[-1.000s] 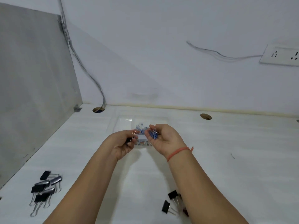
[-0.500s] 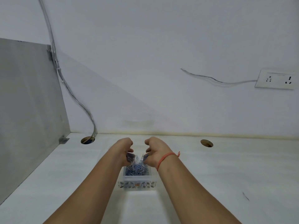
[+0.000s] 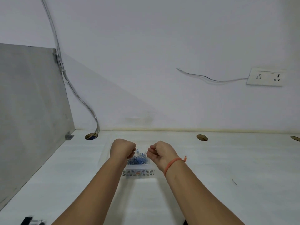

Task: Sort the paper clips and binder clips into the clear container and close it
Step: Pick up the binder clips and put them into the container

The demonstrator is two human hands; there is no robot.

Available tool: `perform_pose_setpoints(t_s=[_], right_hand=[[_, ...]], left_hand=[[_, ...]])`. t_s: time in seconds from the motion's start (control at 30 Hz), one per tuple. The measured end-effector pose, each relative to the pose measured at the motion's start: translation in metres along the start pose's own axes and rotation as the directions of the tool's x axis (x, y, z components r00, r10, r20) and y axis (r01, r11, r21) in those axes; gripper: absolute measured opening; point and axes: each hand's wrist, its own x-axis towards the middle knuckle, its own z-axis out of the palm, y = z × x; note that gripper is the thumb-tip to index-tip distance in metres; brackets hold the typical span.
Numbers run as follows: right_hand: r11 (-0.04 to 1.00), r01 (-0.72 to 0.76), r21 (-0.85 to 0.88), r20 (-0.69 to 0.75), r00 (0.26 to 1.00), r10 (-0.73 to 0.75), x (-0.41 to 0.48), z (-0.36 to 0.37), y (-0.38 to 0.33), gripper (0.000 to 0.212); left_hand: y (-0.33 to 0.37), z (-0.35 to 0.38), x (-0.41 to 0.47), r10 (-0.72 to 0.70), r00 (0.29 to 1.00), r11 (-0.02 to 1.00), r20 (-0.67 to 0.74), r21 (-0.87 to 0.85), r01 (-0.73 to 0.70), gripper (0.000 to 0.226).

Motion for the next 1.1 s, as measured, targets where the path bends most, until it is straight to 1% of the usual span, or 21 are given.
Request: perform_pose_setpoints(t_s=[0.07,0.1,0.17,0.2,0.23,0.27,0.3,0.33,0.37,0.4,0.43,0.47,0.53,0.6,0.67,0.7,0.73,0.83,0.93,1.03,1.1], right_hand=[[0.999,0.049,-0.016,0.018,0.999,-0.049,-0.021,-0.009,0.007,0.022],[0.996,0.067,-0.052,0.033,0.997,-0.065,-0.032,-0.015,0.012,0.020],[0.981,0.103,-0.165,0.086,0.992,-0.089,-0.053,-0.034,0.026,0.027],[0.961,0.125,-0.245,0.118,0.988,-0.099,-0.062,-0.046,0.032,0.029],[0.920,0.153,-0.362,0.152,0.983,-0.104,-0.069,-0.058,0.039,0.029],[0.839,0.183,-0.512,0.178,0.978,-0.105,-0.077,-0.072,0.045,0.026],[0.713,0.212,-0.668,0.196,0.975,-0.107,-0.084,-0.086,0.049,0.020],[0.550,0.234,-0.802,0.215,0.971,-0.101,-0.092,-0.099,0.051,0.016],[0.364,0.245,-0.899,0.229,0.970,-0.087,-0.101,-0.112,0.052,0.021],[0.187,0.244,-0.952,0.235,0.969,-0.071,-0.108,-0.121,0.053,0.030],[0.050,0.239,-0.970,0.236,0.970,-0.057,-0.116,-0.130,0.053,0.039],[-0.035,0.232,-0.972,0.234,0.971,-0.051,-0.121,-0.137,0.055,0.046],[-0.113,0.203,-0.973,0.211,0.976,-0.057,-0.123,-0.149,0.060,0.056],[-0.166,0.183,-0.969,0.195,0.979,-0.054,-0.124,-0.155,0.071,0.058],[-0.200,0.185,-0.962,0.206,0.975,-0.087,-0.120,-0.161,0.084,0.054],[-0.197,0.197,-0.960,0.222,0.968,-0.114,-0.118,-0.163,0.090,0.053],[-0.171,0.208,-0.963,0.234,0.961,-0.148,-0.115,-0.164,0.096,0.051],[-0.040,0.246,-0.968,0.248,0.929,-0.274,-0.106,-0.163,0.111,0.045],[0.072,0.299,-0.952,0.257,0.902,-0.347,-0.097,-0.152,0.122,0.041],[0.108,0.361,-0.926,0.286,0.860,-0.424,-0.089,-0.133,0.132,0.030],[0.111,0.383,-0.917,0.298,0.843,-0.448,-0.084,-0.122,0.138,0.027]], left_hand=[[-0.006,-0.005,-0.028,0.096,0.995,0.995,-0.024,-0.029,-0.096,0.013],[-0.013,-0.007,-0.043,0.135,0.991,0.990,-0.018,-0.037,-0.135,0.011],[-0.028,-0.009,-0.075,0.169,0.985,0.985,0.027,-0.043,-0.168,0.010],[-0.035,-0.007,-0.090,0.170,0.984,0.985,0.060,-0.043,-0.168,0.009],[-0.043,-0.006,-0.101,0.164,0.982,0.986,0.095,-0.032,-0.161,0.008],[-0.052,-0.003,-0.112,0.151,0.979,0.988,0.134,-0.001,-0.152,0.007],[-0.061,-0.001,-0.120,0.139,0.975,0.987,0.174,0.052,-0.150,0.007],[-0.071,0.003,-0.128,0.126,0.968,0.980,0.217,0.126,-0.156,0.010],[-0.080,0.006,-0.136,0.109,0.959,0.961,0.263,0.219,-0.169,0.015],[-0.087,0.010,-0.142,0.091,0.946,0.925,0.311,0.326,-0.196,0.021],[-0.093,0.014,-0.149,0.074,0.932,0.866,0.355,0.440,-0.236,0.028],[-0.099,0.018,-0.156,0.060,0.919,0.790,0.389,0.545,-0.282,0.037],[-0.108,0.027,-0.163,0.043,0.899,0.613,0.435,0.699,-0.368,0.055],[-0.118,0.037,-0.168,0.035,0.891,0.503,0.452,0.762,-0.406,0.068],[-0.127,0.045,-0.168,0.050,0.895,0.452,0.443,0.789,-0.416,0.068],[-0.131,0.047,-0.168,0.066,0.900,0.447,0.431,0.793,-0.413,0.063],[-0.133,0.048,-0.167,0.083,0.903,0.455,0.421,0.790,-0.410,0.057],[-0.135,0.047,-0.163,0.154,0.907,0.480,0.393,0.772,-0.416,0.043],[-0.137,0.039,-0.156,0.211,0.928,0.547,0.308,0.749,-0.373,0.042],[-0.138,0.022,-0.146,0.224,0.958,0.639,0.181,0.715,-0.284,0.048],[-0.138,0.009,-0.139,0.206,0.970,0.665,0.127,0.709,-0.234,0.053]])
